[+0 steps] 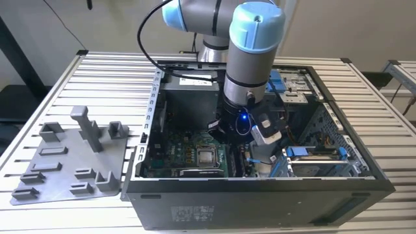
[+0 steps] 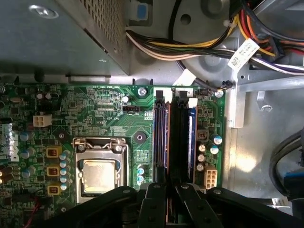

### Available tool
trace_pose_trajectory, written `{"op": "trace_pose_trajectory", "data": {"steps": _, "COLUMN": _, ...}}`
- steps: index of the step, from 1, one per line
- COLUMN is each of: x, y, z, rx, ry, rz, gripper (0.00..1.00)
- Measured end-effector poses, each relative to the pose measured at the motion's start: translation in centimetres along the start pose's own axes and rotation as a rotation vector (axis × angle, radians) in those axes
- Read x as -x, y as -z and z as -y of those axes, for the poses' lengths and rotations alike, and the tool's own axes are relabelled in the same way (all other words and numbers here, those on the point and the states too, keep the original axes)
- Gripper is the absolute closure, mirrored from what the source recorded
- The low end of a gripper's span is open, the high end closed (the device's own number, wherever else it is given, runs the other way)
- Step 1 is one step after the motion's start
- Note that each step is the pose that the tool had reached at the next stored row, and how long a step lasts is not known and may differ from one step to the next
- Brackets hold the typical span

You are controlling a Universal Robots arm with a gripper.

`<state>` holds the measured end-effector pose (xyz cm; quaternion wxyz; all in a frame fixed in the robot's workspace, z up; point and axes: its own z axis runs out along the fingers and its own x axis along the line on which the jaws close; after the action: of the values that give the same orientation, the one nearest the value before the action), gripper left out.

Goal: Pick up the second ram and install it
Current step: 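Insert the second ram into the second slot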

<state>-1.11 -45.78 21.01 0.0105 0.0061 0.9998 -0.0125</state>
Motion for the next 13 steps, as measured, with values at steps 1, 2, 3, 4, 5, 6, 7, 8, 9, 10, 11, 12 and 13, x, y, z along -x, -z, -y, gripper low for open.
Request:
{"op": "trace_pose_trajectory", "data": {"steps": 1, "x": 0.0, "y": 0.0, "z": 0.0, "rx": 0.0, "ry": 0.0, "rz": 0.0, "gripper": 0.86}}
{"op": "trace_pose_trajectory", "data": {"steps": 2, "x": 0.0, "y": 0.0, "z": 0.0, "rx": 0.0, "ry": 0.0, "rz": -0.0001, "gripper": 0.86}}
{"op": "trace_pose_trajectory", "data": {"steps": 3, "x": 0.0, "y": 0.0, "z": 0.0, "rx": 0.0, "ry": 0.0, "rz": 0.0, "gripper": 0.86}}
{"op": "trace_pose_trajectory", "data": {"steps": 4, "x": 0.0, "y": -0.01, "z": 0.0, "rx": 0.0001, "ry": 0.0, "rz": 0.0, "gripper": 0.86}}
{"op": "trace_pose_trajectory", "data": {"steps": 5, "x": 0.0, "y": -0.06, "z": -0.04, "rx": 0.0024, "ry": 0.0, "rz": 0.0, "gripper": 0.86}}
{"op": "trace_pose_trajectory", "data": {"steps": 6, "x": 0.0, "y": -0.07, "z": -0.04, "rx": 0.0019, "ry": 0.0, "rz": 0.0002, "gripper": 0.84}}
{"op": "trace_pose_trajectory", "data": {"steps": 7, "x": 0.0, "y": -0.06, "z": -0.03, "rx": 0.0013, "ry": 0.0, "rz": 0.0003, "gripper": 0.84}}
{"op": "trace_pose_trajectory", "data": {"steps": 8, "x": 0.04, "y": 0.03, "z": 0.0, "rx": 0.0001, "ry": 0.0, "rz": -0.001, "gripper": 0.84}}
{"op": "trace_pose_trajectory", "data": {"steps": 9, "x": 0.05, "y": 0.29, "z": 0.0, "rx": 0.0004, "ry": 0.0, "rz": -0.0031, "gripper": 0.78}}
{"op": "trace_pose_trajectory", "data": {"steps": 10, "x": 0.06, "y": 0.73, "z": 0.01, "rx": 0.0002, "ry": -0.002, "rz": -0.0034, "gripper": 0.78}}
{"op": "trace_pose_trajectory", "data": {"steps": 11, "x": 0.06, "y": 1.21, "z": 0.03, "rx": 0.0003, "ry": -0.002, "rz": -0.0034, "gripper": 0.78}}
{"op": "trace_pose_trajectory", "data": {"steps": 12, "x": 0.07, "y": 1.64, "z": 0.04, "rx": 0.0003, "ry": -0.002, "rz": -0.0035, "gripper": 0.78}}
{"op": "trace_pose_trajectory", "data": {"steps": 13, "x": 0.09, "y": 2.09, "z": 0.05, "rx": 0.0003, "ry": -0.002, "rz": -0.0034, "gripper": 0.78}}
